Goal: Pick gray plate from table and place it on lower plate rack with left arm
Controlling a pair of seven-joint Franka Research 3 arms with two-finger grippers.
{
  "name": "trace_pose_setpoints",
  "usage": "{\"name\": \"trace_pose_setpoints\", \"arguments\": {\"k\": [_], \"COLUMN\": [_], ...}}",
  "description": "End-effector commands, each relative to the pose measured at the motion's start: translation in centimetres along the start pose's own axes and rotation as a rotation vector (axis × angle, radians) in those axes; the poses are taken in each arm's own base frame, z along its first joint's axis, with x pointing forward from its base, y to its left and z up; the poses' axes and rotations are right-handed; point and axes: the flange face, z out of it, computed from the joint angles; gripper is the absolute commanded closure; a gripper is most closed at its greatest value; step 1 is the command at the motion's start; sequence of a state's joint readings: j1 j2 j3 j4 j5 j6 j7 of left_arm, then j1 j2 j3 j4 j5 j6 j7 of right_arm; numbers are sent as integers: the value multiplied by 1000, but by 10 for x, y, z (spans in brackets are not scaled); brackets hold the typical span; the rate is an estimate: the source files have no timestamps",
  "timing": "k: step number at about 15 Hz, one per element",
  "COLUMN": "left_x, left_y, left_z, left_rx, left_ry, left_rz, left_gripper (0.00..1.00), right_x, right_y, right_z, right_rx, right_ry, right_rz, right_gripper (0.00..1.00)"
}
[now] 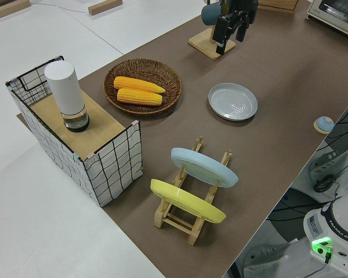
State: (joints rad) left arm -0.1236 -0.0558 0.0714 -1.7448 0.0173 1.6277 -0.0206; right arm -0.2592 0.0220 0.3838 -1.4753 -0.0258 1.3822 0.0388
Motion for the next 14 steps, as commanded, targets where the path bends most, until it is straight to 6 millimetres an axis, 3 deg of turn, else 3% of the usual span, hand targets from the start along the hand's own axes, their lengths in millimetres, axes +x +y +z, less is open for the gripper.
{"name": "trace_pose_setpoints", "arguments": {"k": [1, 5, 14], "left_x": [0, 5, 2], "left_y": [2, 3, 10], "left_z": [2, 26, 128], "left_rx": [-35, -125, -134], "left_ry": [-7, 14, 56], "left_rz": [-18, -46, -154], "left_gripper": [7, 7, 7], "right_x": [-2, -2, -2], "right_y": [2, 2, 2], "right_z": [-2, -3, -3], "right_rx": [-5, -5, -5], "right_ry": [-4, -1, -1], "right_rz": [15, 15, 15], "right_gripper": [17, 17, 17]}}
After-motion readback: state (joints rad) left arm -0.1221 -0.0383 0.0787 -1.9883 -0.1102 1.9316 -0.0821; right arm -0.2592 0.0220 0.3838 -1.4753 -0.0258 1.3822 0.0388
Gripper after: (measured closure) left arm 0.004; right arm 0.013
